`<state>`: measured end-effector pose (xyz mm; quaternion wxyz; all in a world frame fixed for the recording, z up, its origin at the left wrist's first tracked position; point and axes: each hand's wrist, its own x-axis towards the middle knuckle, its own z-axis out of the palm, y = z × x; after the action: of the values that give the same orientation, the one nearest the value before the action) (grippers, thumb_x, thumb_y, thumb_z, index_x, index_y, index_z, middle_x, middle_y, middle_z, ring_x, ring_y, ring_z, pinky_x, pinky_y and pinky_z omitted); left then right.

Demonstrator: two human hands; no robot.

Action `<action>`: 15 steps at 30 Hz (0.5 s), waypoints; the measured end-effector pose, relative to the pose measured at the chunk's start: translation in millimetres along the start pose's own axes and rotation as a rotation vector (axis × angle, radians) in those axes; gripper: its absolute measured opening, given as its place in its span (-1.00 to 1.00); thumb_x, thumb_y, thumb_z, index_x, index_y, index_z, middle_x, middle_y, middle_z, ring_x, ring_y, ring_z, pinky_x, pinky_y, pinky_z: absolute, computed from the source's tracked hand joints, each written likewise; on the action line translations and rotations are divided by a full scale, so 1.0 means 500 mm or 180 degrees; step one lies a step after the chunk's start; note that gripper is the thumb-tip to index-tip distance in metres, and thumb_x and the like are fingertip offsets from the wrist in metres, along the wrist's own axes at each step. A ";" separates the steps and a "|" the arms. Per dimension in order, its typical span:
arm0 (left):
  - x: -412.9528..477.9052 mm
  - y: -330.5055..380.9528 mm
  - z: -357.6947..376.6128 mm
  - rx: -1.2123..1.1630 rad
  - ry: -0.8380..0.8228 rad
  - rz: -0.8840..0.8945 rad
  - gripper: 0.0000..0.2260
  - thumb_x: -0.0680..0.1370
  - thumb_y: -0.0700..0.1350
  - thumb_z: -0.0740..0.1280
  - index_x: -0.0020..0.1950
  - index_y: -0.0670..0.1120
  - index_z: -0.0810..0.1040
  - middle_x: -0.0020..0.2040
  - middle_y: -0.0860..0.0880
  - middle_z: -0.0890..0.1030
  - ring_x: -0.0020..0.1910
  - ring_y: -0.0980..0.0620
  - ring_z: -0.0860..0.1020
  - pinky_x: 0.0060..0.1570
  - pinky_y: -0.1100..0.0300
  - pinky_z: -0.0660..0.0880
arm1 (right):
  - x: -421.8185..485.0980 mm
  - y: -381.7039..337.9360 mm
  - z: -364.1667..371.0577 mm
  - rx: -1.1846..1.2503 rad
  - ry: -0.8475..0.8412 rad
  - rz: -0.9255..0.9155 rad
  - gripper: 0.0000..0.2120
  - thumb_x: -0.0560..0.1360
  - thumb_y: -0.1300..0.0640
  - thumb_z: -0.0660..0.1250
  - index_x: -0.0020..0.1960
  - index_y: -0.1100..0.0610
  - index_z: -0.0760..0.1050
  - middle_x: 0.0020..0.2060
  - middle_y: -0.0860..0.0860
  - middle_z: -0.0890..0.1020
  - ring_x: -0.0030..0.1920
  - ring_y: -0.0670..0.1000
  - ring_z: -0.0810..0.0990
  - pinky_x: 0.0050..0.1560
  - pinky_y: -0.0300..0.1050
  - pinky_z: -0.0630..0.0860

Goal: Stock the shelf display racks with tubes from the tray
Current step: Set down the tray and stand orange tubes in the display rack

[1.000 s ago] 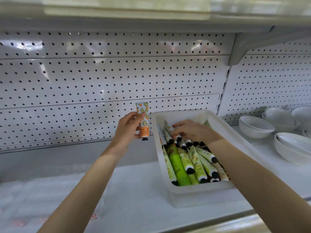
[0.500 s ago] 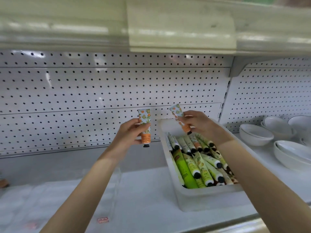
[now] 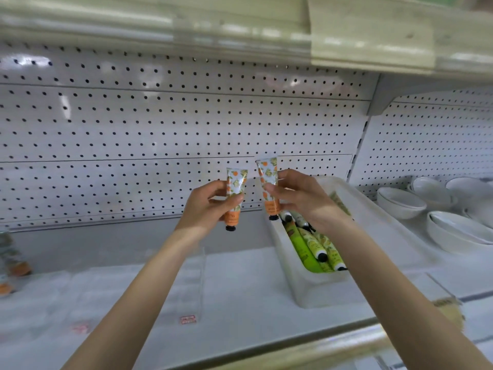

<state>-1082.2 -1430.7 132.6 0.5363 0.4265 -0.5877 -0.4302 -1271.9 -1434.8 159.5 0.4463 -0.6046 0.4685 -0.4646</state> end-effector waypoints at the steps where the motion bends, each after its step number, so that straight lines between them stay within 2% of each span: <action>1: -0.007 0.000 -0.006 0.0036 0.0029 0.0003 -0.91 0.47 -0.21 0.39 -0.09 -0.04 0.56 -0.14 0.00 0.58 -0.36 0.23 0.57 -0.27 0.21 0.59 | -0.007 0.002 0.006 -0.0031 -0.0010 -0.0032 -0.73 0.46 0.17 0.40 0.12 0.26 0.50 -0.16 0.05 0.60 -0.21 -0.04 0.60 -0.18 -0.14 0.57; 8: -0.082 0.020 -0.023 0.0196 0.0358 -0.0003 -0.90 0.45 -0.17 0.43 -0.09 -0.02 0.58 -0.16 -0.03 0.57 -0.34 0.18 0.58 -0.22 0.17 0.60 | -0.057 -0.001 0.040 0.0047 -0.0087 -0.0145 -0.76 0.45 0.19 0.42 0.08 0.24 0.52 -0.10 0.09 0.61 -0.13 0.00 0.62 -0.07 -0.09 0.61; 12: -0.134 0.043 -0.012 0.0229 0.0482 -0.0048 -0.91 0.45 -0.19 0.42 -0.08 -0.04 0.58 -0.19 -0.06 0.56 -0.29 0.07 0.56 -0.17 0.04 0.59 | -0.087 0.001 0.053 0.0038 -0.0144 -0.0191 -0.74 0.42 0.18 0.45 0.07 0.23 0.52 -0.06 0.16 0.59 -0.16 0.02 0.58 -0.06 -0.01 0.59; 15: -0.174 0.051 -0.012 0.0262 0.0503 -0.0037 -0.91 0.45 -0.18 0.41 -0.08 -0.03 0.59 -0.20 -0.03 0.56 -0.29 0.11 0.56 -0.25 0.15 0.58 | -0.110 0.005 0.064 0.0100 -0.0280 -0.0201 -0.77 0.42 0.17 0.45 0.04 0.19 0.53 -0.10 0.13 0.59 -0.19 0.00 0.57 -0.14 -0.10 0.58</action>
<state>-1072.0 -1340.5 134.8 0.5606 0.4842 -0.5582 -0.3738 -1248.0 -1377.7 143.8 0.4611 -0.6317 0.4218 -0.4587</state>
